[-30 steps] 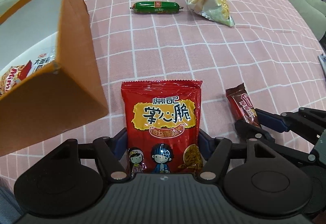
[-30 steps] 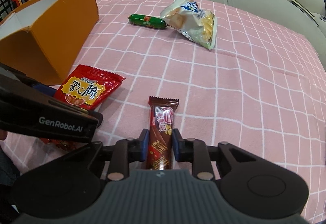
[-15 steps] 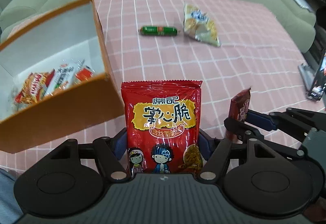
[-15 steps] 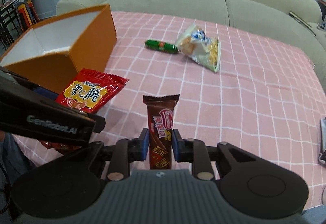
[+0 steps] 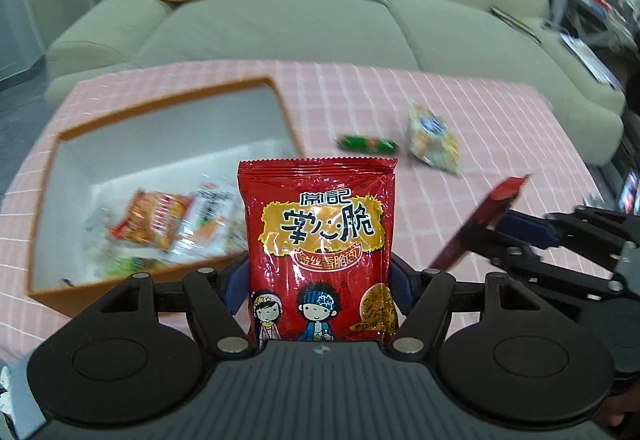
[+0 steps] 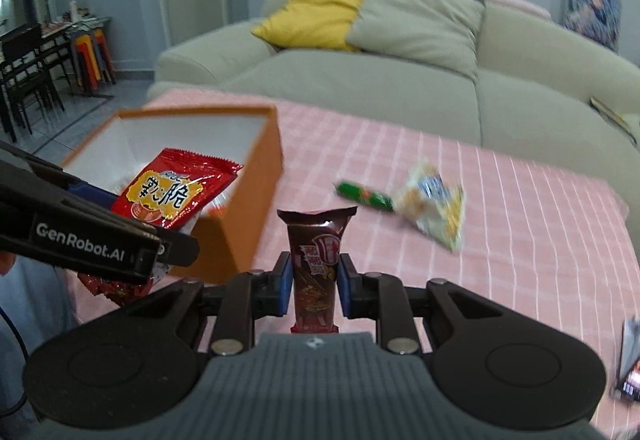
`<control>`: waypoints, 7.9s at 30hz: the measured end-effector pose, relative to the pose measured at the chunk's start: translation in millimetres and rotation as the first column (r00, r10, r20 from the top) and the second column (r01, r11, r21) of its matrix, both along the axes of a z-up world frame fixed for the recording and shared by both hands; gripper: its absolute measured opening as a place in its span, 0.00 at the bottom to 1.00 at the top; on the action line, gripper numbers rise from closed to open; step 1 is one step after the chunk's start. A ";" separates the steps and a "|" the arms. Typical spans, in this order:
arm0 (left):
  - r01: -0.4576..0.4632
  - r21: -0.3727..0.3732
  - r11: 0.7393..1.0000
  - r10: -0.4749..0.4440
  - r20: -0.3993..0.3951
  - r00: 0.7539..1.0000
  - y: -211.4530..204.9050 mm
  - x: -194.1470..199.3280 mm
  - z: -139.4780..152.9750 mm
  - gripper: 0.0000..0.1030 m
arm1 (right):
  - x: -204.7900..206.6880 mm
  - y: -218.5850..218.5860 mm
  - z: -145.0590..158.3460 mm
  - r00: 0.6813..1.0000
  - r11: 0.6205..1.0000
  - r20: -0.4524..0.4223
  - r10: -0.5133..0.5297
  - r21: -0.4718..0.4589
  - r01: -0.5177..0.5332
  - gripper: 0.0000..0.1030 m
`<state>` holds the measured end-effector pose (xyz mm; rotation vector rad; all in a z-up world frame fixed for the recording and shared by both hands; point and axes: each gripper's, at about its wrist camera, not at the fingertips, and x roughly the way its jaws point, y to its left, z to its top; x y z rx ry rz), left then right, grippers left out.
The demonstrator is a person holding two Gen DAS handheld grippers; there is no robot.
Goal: Organize snacks
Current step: 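Lift the red bag with the left tool while the right tool carries the chocolate bar over the box, then open both tools to drop the red bag and chocolate bar into the box, then lift both tools away and move toward the sausage and cracker bag, then grasp the green sausage with the left tool while the right tool grasps the cracker bag, then carry the green sausage with the left tool while the right tool carries the cracker bag over the box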
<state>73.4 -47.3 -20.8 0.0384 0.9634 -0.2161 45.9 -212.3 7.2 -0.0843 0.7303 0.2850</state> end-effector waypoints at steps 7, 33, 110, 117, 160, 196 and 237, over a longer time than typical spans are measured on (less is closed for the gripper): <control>-0.088 0.033 0.996 0.086 0.070 0.994 49.9 21.5 21.2 0.76 | 18.6 32.5 31.7 0.994 0.996 0.069 0.086 0.012 -0.088 0.19; -0.098 0.254 0.962 0.112 -0.040 0.993 134.9 89.9 -15.3 0.76 | 109.7 193.4 7.5 0.935 0.925 -0.009 0.355 -0.143 -0.352 0.19; -0.166 0.098 0.981 0.143 0.202 0.969 75.3 28.9 15.5 0.87 | 42.1 96.8 24.4 0.978 0.987 0.136 0.159 -0.054 -0.153 0.84; -0.109 0.085 0.990 0.092 0.180 0.979 42.6 23.0 3.5 0.77 | 30.4 53.6 1.8 0.995 0.999 0.080 0.053 -0.017 -0.051 0.84; 0.359 0.248 0.900 -0.354 -0.064 0.933 -90.4 180.4 -63.1 0.76 | 195.4 -74.4 -99.9 0.968 0.975 -0.114 -0.222 -0.032 0.220 0.87; 0.595 0.299 0.746 -0.536 -0.262 0.803 -174.6 241.4 -152.1 0.68 | 199.1 -101.7 -121.9 0.968 0.983 -0.170 -0.183 -0.061 0.175 0.42; 0.301 0.075 0.951 -0.234 -0.465 0.854 -126.0 71.9 -140.3 0.24 | 36.6 -68.5 -110.7 0.962 0.987 -0.240 -0.133 -0.118 0.107 0.41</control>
